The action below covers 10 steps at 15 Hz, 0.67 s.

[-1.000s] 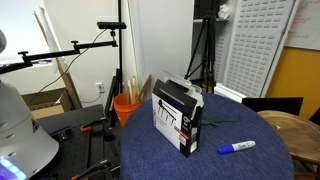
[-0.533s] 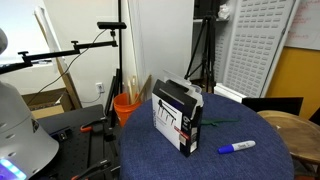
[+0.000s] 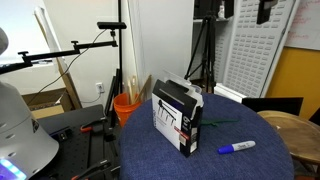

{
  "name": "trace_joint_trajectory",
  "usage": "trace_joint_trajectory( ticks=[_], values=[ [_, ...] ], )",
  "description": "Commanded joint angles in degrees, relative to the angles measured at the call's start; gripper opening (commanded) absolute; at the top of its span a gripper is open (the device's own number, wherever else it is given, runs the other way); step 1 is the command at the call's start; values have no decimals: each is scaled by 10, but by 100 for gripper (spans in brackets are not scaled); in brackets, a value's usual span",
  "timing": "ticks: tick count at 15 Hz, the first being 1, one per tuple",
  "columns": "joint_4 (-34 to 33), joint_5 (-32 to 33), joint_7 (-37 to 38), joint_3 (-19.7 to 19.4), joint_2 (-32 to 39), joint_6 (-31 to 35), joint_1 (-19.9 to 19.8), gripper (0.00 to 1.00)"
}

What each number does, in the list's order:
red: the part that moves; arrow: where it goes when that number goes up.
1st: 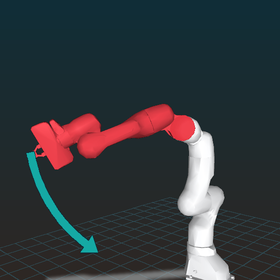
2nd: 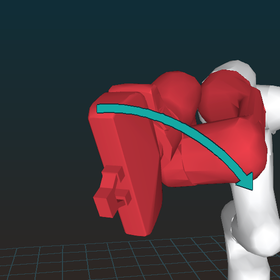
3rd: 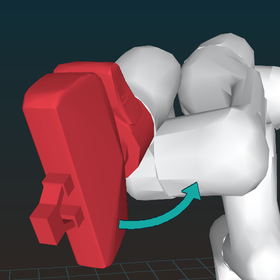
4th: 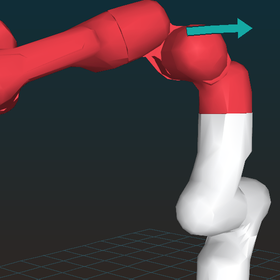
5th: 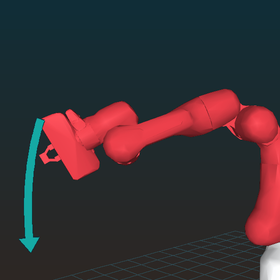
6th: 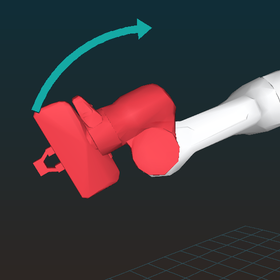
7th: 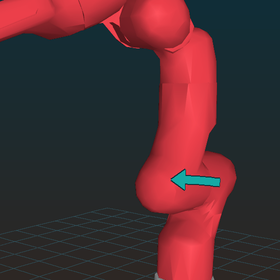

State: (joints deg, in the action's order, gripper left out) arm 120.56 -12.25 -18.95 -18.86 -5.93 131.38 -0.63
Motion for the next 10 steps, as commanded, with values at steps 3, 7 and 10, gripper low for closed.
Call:
trace_joint_trajectory(
  ticks=[3,7,10],
  values=[
    [-82,-33,-9,45,126,18,-50,100],
    [-94,-33,-15,77,178,34,-79,100],
    [-99,-20,-13,93,206,38,-95,100]
  ],
)
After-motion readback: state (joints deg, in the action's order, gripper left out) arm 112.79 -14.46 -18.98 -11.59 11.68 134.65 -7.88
